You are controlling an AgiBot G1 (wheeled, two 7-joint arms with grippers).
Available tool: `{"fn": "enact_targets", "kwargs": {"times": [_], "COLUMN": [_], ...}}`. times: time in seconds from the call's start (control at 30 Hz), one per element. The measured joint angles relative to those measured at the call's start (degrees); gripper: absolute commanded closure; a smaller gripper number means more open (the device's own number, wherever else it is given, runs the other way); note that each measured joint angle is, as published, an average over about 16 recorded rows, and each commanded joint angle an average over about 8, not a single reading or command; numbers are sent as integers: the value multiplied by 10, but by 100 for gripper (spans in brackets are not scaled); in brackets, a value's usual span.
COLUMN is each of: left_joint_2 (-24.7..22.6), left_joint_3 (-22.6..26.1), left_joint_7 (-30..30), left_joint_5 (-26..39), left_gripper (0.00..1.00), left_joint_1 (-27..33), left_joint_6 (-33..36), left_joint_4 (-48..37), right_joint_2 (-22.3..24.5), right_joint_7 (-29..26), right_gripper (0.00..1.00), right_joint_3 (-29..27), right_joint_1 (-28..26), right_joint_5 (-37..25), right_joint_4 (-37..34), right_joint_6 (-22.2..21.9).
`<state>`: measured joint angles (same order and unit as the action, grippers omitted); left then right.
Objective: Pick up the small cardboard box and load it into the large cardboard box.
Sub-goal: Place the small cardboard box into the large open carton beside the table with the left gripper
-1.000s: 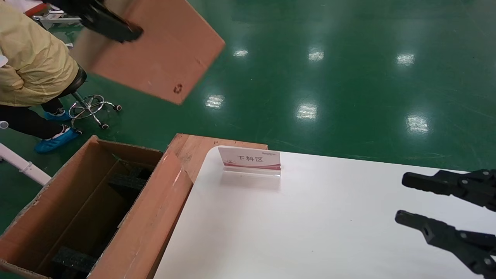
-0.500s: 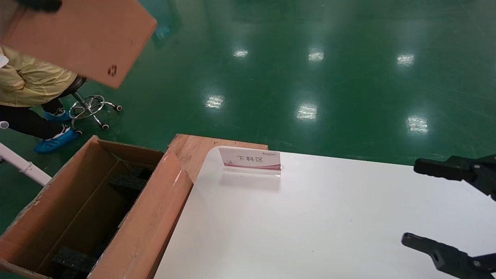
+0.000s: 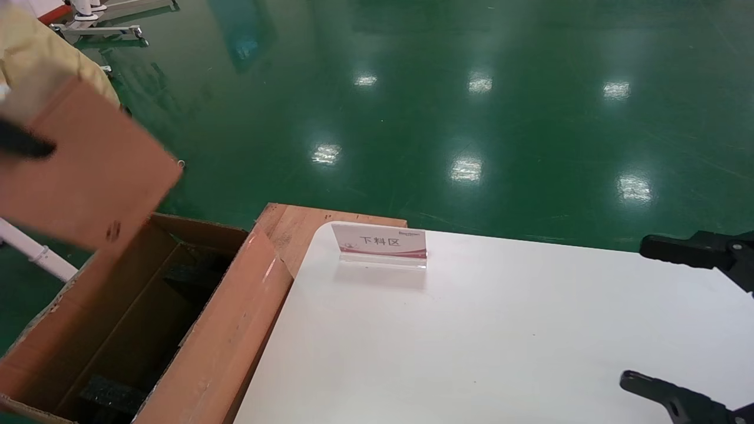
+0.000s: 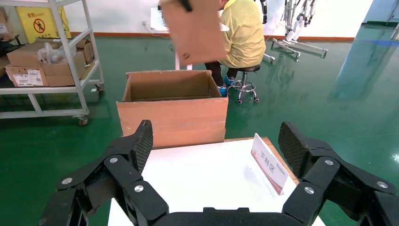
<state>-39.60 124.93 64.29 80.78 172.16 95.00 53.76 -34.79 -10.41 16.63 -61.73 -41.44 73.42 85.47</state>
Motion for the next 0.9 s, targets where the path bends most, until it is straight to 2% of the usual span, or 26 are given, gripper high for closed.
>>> {"fn": "enact_targets", "kwargs": {"times": [0.2,0.37,0.57,0.9], "left_joint_2": [18,35,60,97], "left_joint_3": [70,102,114,107], "left_joint_7": [0,-1,-6,-12], "left_joint_5": [-32,-45,-50,-63], "left_gripper": [100,100,100,100], "left_joint_1": [-4,-18,-45,-94], "left_joint_6": [-5,-18,-37,-66], "left_joint_4": [-4,-10,-23,-34], "right_joint_2": [0,0,0,0], "right_joint_7": [0,0,0,0], "right_gripper": [0,0,0,0], "right_joint_3": [0,0,1,1], "right_joint_1": [0,0,0,0], "right_joint_5": [0,0,0,1], "right_joint_4": [0,0,0,0], "right_joint_6": [0,0,0,0]}}
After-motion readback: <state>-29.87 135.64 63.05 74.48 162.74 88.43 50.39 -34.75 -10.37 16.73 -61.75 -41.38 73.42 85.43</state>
